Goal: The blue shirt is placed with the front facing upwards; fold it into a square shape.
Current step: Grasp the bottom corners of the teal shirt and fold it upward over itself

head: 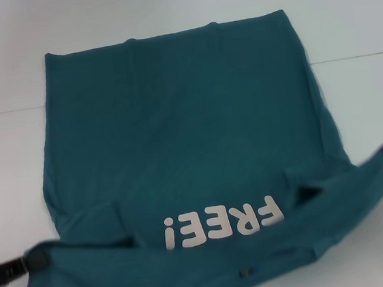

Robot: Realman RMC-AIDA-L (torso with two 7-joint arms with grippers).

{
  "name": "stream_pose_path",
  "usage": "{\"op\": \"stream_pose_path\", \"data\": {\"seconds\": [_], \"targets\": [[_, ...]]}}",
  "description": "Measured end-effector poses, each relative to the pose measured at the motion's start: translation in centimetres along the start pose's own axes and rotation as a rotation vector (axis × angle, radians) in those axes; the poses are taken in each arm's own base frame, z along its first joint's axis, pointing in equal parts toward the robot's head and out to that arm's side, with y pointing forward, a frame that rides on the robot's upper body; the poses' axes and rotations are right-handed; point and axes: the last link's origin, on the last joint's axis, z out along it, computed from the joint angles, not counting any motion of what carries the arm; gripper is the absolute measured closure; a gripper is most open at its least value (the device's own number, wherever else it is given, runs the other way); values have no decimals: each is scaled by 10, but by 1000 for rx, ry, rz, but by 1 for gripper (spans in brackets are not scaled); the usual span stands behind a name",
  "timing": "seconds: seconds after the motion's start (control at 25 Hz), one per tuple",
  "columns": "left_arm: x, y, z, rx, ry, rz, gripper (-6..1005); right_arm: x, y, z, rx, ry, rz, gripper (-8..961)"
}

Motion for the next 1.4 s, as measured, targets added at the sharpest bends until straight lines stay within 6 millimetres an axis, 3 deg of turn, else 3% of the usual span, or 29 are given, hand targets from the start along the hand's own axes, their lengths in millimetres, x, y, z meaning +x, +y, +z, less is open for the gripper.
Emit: {"op": "stream_pose_path", "data": {"seconds": [0.32, 0.8, 1.4], "targets": [[28, -10, 11, 45, 77, -3, 965, -24, -4, 22, 20, -90, -1, 916], [63, -15, 32, 94, 137, 39, 965, -36, -16, 41, 75, -188, 13, 917], [87, -15, 56, 134, 163, 109, 965, -50, -17, 66, 101, -278, -4, 917]]}}
